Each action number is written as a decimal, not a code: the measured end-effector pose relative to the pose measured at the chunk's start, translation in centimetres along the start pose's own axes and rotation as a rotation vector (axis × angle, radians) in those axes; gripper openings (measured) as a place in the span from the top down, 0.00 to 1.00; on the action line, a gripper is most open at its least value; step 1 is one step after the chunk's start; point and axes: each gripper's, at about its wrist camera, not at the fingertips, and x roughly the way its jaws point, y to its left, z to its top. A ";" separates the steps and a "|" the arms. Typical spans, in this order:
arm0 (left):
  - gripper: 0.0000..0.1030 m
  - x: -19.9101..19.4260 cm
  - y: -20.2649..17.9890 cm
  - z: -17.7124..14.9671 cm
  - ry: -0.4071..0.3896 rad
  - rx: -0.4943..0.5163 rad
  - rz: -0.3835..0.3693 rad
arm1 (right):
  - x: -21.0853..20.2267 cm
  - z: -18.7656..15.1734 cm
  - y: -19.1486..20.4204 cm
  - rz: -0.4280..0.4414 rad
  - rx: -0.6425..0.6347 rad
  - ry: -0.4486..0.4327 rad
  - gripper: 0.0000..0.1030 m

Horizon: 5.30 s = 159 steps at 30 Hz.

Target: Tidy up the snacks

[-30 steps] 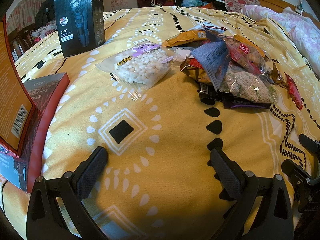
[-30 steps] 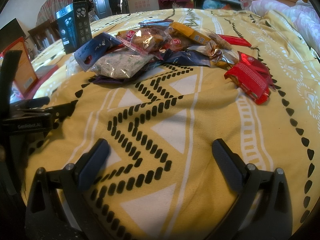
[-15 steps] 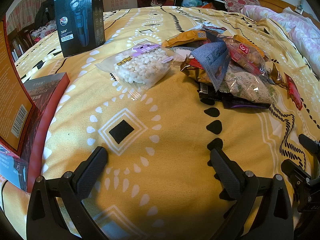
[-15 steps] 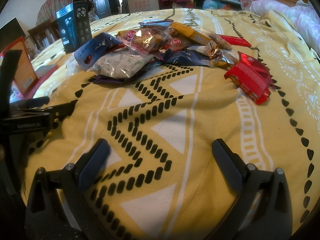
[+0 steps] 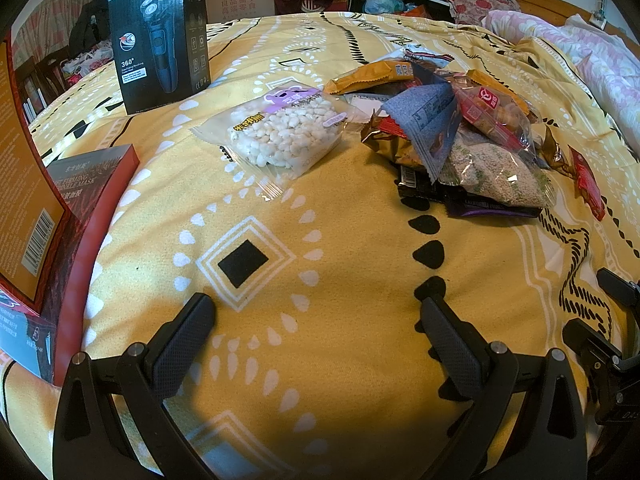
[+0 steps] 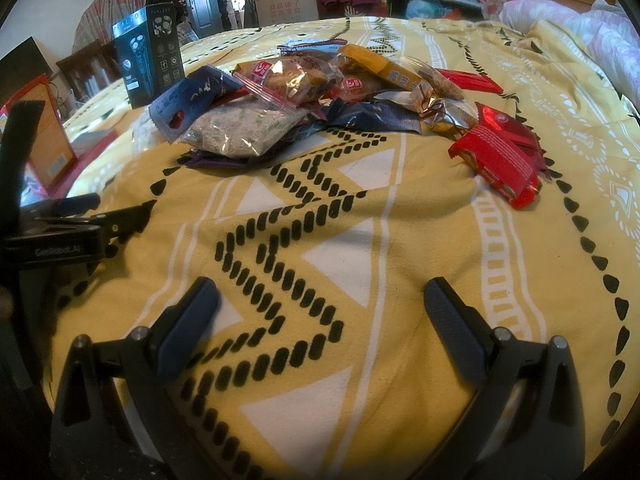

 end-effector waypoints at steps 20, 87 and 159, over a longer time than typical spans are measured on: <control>0.00 0.0 0.0 0.0 0.001 -0.001 -0.001 | 0.0 0.0 0.0 0.001 0.001 -0.001 0.00; 0.00 -5.7 2.7 0.8 -0.054 -0.053 -0.150 | 10.0 16.1 5.2 0.340 -0.222 0.486 0.21; 0.42 -2.5 0.6 1.5 0.129 0.193 -0.249 | 6.1 10.6 -3.1 0.227 -0.329 0.433 0.32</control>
